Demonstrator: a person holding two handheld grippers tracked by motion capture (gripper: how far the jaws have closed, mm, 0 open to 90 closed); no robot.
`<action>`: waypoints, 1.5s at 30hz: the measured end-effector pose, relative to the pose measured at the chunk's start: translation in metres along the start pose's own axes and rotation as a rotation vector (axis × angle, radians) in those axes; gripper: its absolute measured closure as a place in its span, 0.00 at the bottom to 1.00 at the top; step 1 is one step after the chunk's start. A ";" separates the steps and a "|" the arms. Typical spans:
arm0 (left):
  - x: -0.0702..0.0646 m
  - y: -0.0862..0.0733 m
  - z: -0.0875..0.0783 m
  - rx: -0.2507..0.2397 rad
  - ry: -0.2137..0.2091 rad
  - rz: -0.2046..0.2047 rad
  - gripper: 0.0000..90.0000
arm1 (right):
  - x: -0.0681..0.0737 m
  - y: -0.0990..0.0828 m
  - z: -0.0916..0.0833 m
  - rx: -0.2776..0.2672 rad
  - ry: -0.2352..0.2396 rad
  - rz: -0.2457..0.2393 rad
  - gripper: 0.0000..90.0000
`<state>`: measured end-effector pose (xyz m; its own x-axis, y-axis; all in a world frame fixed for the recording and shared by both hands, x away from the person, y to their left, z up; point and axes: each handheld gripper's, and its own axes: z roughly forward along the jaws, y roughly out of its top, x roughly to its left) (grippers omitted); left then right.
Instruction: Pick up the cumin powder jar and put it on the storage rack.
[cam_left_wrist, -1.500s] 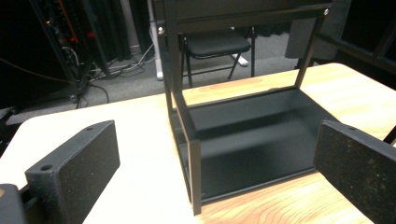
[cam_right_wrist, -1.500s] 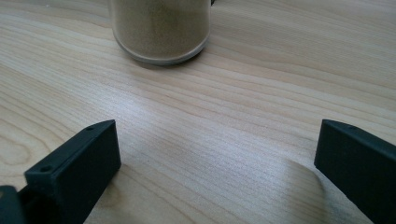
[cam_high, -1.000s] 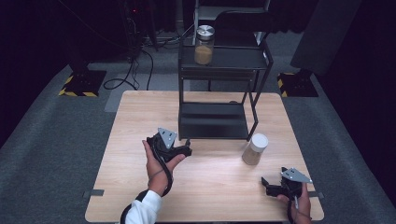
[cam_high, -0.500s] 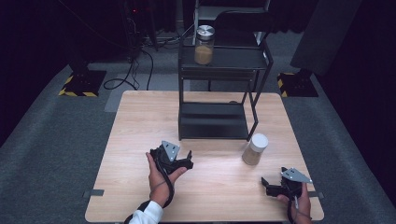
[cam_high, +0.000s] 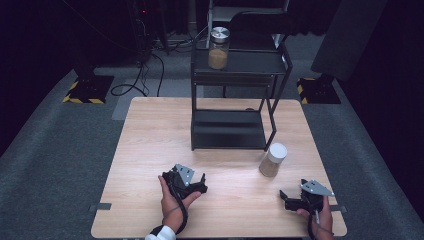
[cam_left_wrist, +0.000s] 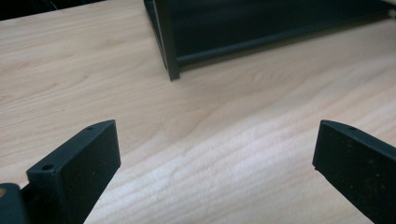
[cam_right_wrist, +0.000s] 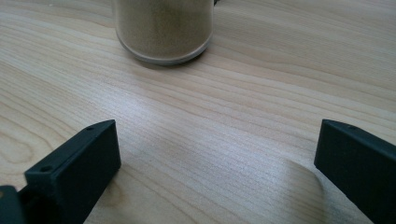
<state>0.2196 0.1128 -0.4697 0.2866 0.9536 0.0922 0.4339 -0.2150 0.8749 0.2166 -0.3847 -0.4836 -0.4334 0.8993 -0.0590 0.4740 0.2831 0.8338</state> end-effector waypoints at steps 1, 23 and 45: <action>-0.001 -0.002 0.000 0.002 -0.006 0.001 0.01 | 0.000 0.000 0.000 0.000 0.000 -0.001 0.00; -0.005 -0.020 0.009 0.048 -0.049 0.003 0.01 | 0.000 0.000 0.000 -0.002 0.000 -0.004 0.00; -0.003 -0.019 0.009 0.050 -0.063 0.005 0.01 | 0.002 -0.001 0.000 -0.005 -0.004 -0.011 0.00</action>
<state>0.2180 0.1126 -0.4910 0.3411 0.9378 0.0646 0.4746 -0.2312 0.8493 0.2151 -0.3837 -0.4842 -0.4357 0.8973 -0.0701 0.4654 0.2913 0.8358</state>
